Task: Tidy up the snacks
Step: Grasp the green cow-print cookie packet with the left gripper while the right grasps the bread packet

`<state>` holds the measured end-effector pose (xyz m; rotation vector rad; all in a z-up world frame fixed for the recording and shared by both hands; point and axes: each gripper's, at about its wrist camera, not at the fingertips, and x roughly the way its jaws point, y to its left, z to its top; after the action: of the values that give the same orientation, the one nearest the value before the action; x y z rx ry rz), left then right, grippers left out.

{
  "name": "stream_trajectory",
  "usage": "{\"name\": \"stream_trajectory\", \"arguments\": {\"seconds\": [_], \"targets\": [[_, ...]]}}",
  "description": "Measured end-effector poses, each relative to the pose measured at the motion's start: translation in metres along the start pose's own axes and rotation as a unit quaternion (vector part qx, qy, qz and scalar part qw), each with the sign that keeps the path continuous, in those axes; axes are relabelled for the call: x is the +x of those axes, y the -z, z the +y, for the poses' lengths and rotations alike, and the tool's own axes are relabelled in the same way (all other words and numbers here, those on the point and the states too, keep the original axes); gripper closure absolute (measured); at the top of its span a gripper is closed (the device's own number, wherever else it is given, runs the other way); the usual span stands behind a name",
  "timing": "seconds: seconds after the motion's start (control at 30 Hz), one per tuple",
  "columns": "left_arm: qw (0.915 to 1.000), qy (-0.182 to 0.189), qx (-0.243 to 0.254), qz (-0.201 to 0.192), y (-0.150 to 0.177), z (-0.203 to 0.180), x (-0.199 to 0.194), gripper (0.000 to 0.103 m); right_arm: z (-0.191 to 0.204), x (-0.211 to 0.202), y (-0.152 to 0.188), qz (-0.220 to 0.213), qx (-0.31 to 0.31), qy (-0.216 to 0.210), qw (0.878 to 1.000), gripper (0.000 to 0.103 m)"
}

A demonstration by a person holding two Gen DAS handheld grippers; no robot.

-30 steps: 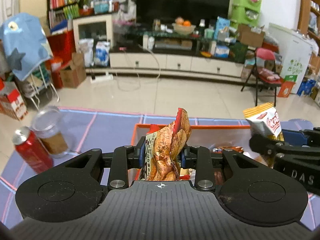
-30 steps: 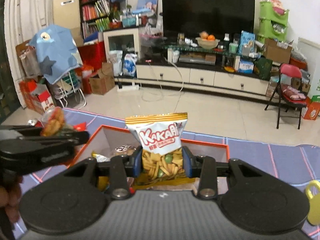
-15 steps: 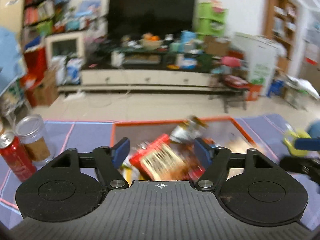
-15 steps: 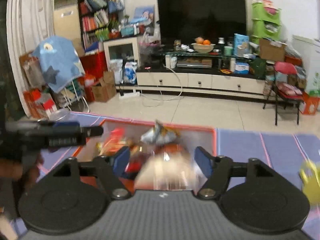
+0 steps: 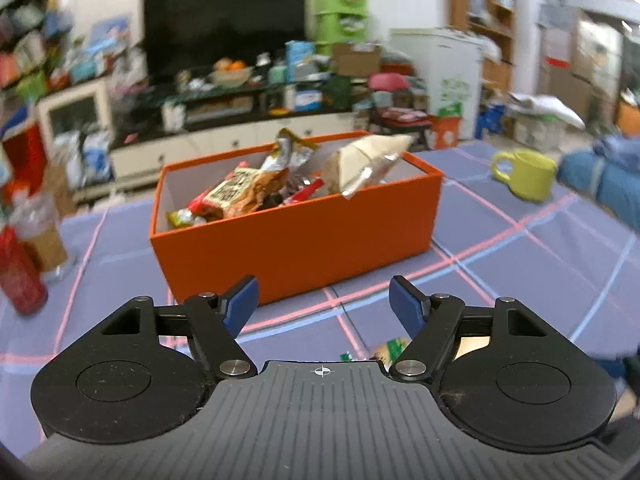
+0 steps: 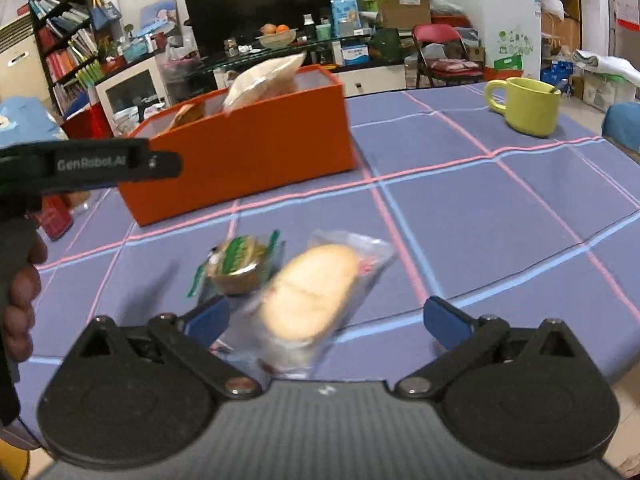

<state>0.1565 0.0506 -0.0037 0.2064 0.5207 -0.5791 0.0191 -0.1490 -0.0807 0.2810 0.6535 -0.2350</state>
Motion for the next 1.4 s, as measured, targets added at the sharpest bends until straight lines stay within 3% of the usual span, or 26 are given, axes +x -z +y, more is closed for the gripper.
{"name": "stream_trajectory", "arguments": {"seconds": [0.1,0.23,0.37,0.43,0.47,0.63,0.8,0.93,1.0,1.13,1.2,1.3,1.4], "targets": [[0.9973,0.031,0.066,-0.011,0.007,-0.001,0.001,0.037,0.012,0.005,0.000,-0.010,-0.012,0.018,1.000,0.001],[0.9950,0.044,0.090,0.005,0.012,-0.002,0.010,0.036,0.017,0.026,-0.003,0.023,-0.012,0.023,0.999,0.001],[0.9923,0.057,0.108,0.019,0.020,-0.005,0.014,0.036,-0.007,0.037,-0.015,0.048,-0.070,0.018,0.996,0.003],[0.9898,0.070,0.121,0.029,0.024,-0.008,0.016,0.036,-0.029,0.031,-0.027,0.039,-0.094,0.045,0.994,0.003],[0.9878,0.080,0.129,0.034,0.026,-0.011,0.018,0.036,-0.041,0.028,-0.035,0.035,-0.100,0.059,0.993,0.003],[0.9715,0.135,0.191,0.040,0.033,-0.032,0.030,0.036,-0.066,0.012,-0.049,0.038,-0.071,0.028,0.996,0.001],[0.9676,0.148,0.196,0.059,0.033,-0.041,0.057,0.042,-0.046,0.007,-0.021,0.038,-0.054,0.000,0.998,0.001],[0.9653,0.167,0.186,0.076,0.034,-0.037,0.059,0.061,-0.032,0.012,-0.011,0.056,-0.073,-0.014,0.996,0.001],[0.9616,0.155,0.203,0.101,0.041,-0.038,0.059,0.065,-0.035,0.010,-0.012,0.055,-0.066,-0.012,0.996,0.001],[0.9694,0.132,0.171,0.116,0.046,-0.028,0.048,0.065,-0.039,0.009,-0.018,0.044,-0.044,-0.010,0.998,0.001],[0.9764,0.112,0.132,0.129,0.048,-0.026,0.046,0.064,-0.035,0.011,-0.017,0.045,-0.044,-0.008,0.998,0.001],[0.9824,0.076,0.078,0.152,0.046,-0.029,0.045,0.049,-0.029,0.017,-0.012,0.039,-0.053,0.001,0.998,0.001],[0.9858,0.050,0.080,0.139,0.042,-0.031,0.045,0.051,-0.028,0.023,-0.009,0.033,-0.032,0.011,0.999,0.001]]}}
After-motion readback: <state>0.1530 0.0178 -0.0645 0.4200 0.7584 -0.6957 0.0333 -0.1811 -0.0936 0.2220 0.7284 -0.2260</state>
